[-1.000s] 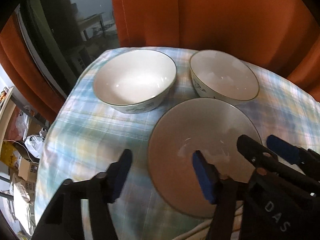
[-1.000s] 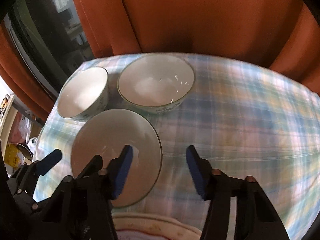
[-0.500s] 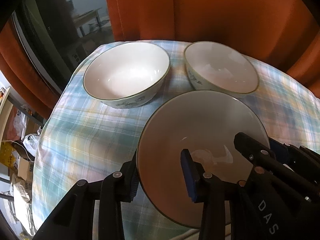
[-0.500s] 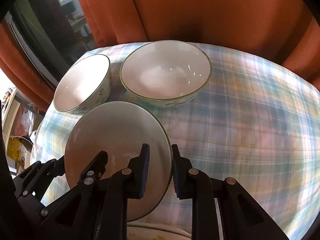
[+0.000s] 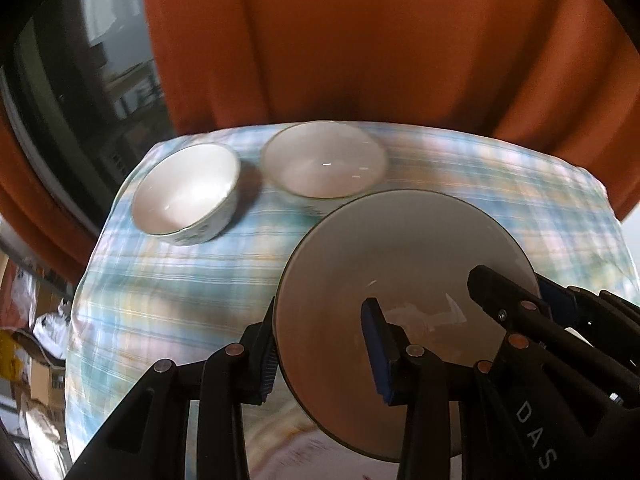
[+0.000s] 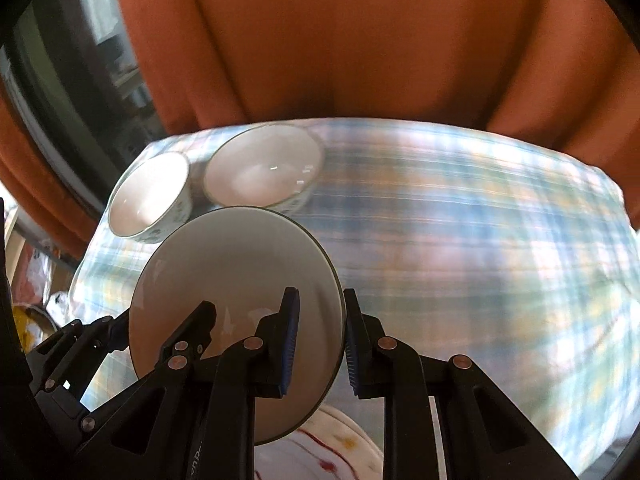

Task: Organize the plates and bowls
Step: 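Lift the plain white plate with both tools and carry it toward the plate stack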

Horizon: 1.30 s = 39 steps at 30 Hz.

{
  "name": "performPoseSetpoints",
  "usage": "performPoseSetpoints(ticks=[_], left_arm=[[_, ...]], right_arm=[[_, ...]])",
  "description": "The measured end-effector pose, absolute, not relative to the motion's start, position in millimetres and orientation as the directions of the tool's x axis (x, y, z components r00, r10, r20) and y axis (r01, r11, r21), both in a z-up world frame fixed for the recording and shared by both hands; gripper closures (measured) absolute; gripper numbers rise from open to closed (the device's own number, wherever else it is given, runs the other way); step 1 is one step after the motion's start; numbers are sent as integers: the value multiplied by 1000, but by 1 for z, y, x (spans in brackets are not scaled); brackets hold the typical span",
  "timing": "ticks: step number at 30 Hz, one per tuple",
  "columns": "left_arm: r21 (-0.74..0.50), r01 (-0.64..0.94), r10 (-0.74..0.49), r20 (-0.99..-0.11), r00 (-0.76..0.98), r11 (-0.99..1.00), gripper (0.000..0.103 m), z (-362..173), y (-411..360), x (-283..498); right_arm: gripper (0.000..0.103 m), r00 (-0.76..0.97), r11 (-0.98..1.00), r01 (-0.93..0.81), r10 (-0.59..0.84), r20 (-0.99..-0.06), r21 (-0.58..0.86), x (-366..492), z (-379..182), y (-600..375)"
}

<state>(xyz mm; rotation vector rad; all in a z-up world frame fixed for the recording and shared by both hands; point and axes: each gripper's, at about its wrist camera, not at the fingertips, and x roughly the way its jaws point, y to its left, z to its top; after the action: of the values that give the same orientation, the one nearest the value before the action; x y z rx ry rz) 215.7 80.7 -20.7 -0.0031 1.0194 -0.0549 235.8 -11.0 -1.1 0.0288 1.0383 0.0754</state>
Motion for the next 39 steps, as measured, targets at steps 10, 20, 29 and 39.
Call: performPoseSetpoints(ticks=[10,20,29,39], left_arm=[[-5,90,-54,-829,556,996,65,4,28,175],[18,90,-32,-848,529,996,65,-3,-32,143],[16,69,-21,-867,498,998,65,-31,-74,123],[41,61,7,-883,470,997,65,-51,-108,111]], right_arm=[[79,547,997,12,52,-836,70,187,26,-67],[79,536,996,4,72,-841,88,145,24,-130],[79,507,996,-21,82,-858,83,123,-3,-176],[79,449,995,-31,97,-888,92,113,-30,-212]])
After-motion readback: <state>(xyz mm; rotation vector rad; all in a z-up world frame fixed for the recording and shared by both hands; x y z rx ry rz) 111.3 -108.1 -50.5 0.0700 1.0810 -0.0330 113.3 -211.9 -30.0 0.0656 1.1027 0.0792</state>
